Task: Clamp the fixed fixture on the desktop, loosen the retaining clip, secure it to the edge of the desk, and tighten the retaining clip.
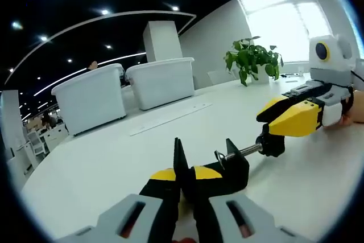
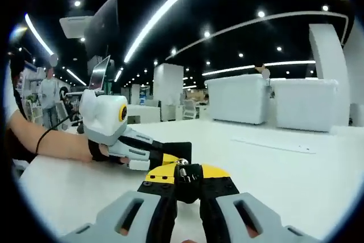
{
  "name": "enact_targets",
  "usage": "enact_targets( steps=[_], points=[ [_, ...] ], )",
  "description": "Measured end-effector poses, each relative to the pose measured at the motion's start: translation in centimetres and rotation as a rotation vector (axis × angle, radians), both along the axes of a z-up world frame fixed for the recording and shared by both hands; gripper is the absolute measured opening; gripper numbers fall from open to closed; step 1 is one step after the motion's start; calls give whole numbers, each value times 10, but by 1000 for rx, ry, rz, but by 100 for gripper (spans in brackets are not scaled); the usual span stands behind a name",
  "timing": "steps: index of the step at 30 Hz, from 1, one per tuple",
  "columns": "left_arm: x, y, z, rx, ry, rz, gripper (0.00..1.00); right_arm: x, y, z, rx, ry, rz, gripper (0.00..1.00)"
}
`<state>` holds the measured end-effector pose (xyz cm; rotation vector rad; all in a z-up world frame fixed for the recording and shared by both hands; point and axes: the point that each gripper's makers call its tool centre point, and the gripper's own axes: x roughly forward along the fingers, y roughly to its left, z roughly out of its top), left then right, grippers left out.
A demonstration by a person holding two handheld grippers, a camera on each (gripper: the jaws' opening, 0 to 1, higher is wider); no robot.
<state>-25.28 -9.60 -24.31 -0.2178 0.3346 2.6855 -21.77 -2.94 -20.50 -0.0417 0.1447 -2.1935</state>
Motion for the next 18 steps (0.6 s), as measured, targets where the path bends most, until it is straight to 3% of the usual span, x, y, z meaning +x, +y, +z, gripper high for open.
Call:
enact_targets(
  steps=[2, 4, 6, 11, 18],
  points=[
    [0, 0, 0, 1, 1, -1, 8, 2, -1, 1, 27, 43, -2, 12],
    [1, 1, 0, 3, 0, -4, 8, 8, -7, -2, 67, 72, 30, 3],
    [1, 1, 0, 3, 0, -4, 8, 9, -7, 2, 106, 150, 14, 3],
    [2, 1, 0, 2, -2, -7, 8, 10, -5, 1, 80, 87, 8, 13],
    [2, 1, -1, 3, -4, -7, 8, 5, 5, -1, -17, -61, -31, 21]
  ],
)
